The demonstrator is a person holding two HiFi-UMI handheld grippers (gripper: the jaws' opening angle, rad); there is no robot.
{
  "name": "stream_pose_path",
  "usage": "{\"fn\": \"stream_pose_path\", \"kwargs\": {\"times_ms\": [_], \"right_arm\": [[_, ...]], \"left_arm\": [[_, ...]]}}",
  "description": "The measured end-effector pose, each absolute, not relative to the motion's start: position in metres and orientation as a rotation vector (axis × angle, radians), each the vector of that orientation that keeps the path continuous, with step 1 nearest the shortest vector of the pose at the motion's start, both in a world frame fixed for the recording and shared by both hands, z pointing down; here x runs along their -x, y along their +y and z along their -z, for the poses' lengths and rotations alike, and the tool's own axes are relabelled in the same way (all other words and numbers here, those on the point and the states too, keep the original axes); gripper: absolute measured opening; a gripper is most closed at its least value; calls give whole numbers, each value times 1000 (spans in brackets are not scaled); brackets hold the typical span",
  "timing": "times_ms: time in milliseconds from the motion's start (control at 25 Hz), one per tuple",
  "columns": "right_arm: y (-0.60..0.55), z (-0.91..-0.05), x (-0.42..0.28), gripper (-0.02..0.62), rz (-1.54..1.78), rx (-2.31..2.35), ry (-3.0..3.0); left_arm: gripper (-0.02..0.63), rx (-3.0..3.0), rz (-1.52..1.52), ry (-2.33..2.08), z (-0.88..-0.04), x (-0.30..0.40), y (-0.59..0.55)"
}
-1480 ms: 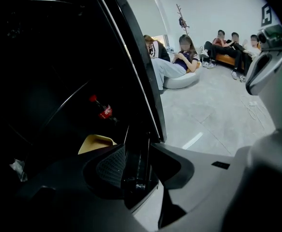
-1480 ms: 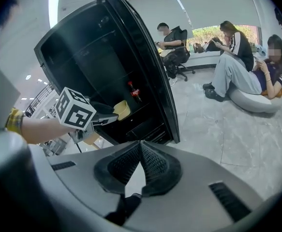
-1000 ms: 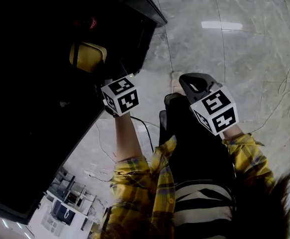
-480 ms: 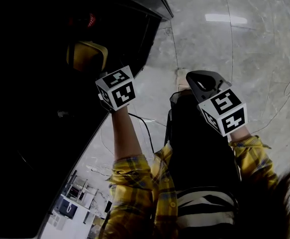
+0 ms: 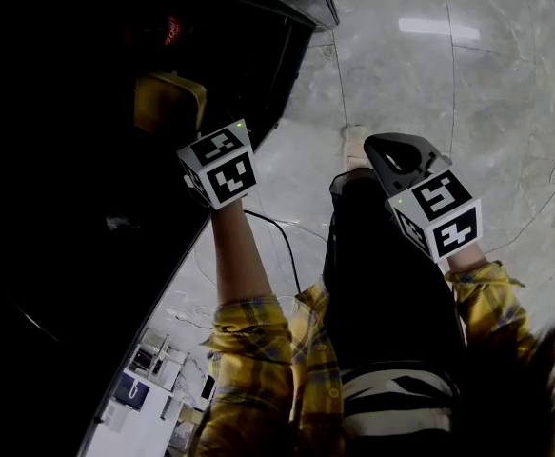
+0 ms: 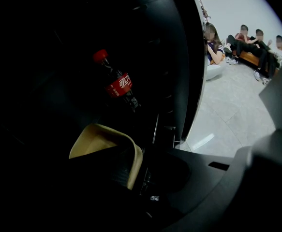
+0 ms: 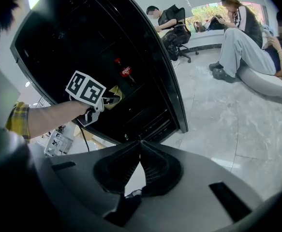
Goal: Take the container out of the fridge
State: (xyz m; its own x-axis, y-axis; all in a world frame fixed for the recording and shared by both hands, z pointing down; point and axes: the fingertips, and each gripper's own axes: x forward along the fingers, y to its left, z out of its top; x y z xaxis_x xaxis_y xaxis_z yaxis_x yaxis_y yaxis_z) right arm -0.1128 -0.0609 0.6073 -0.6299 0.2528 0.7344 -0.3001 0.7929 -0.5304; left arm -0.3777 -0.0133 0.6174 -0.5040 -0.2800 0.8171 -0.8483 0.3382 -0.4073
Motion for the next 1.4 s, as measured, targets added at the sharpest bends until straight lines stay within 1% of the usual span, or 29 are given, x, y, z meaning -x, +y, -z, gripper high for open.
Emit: {"fn": "stream_pose_path", "kwargs": {"times_ms": [120,560,760,1400], "right_arm": [[-63,-606,111,28,-801,-38,-2105],[-76,-592,102,28,-786,-103,-2143],[-80,-575,96,29,-781,-141,-2173],[-80,-503,79,28,-708,-210,-2272]], "left_arm": [[51,-1005,-1154,-1959,-616,376,-16],[37,-1093,-1175,-1910,-613,354,-23],[37,-1158,-1209,-1878,-603,332,-25],[37,-1310,-1174,-1782,-557,251,-13]]}}
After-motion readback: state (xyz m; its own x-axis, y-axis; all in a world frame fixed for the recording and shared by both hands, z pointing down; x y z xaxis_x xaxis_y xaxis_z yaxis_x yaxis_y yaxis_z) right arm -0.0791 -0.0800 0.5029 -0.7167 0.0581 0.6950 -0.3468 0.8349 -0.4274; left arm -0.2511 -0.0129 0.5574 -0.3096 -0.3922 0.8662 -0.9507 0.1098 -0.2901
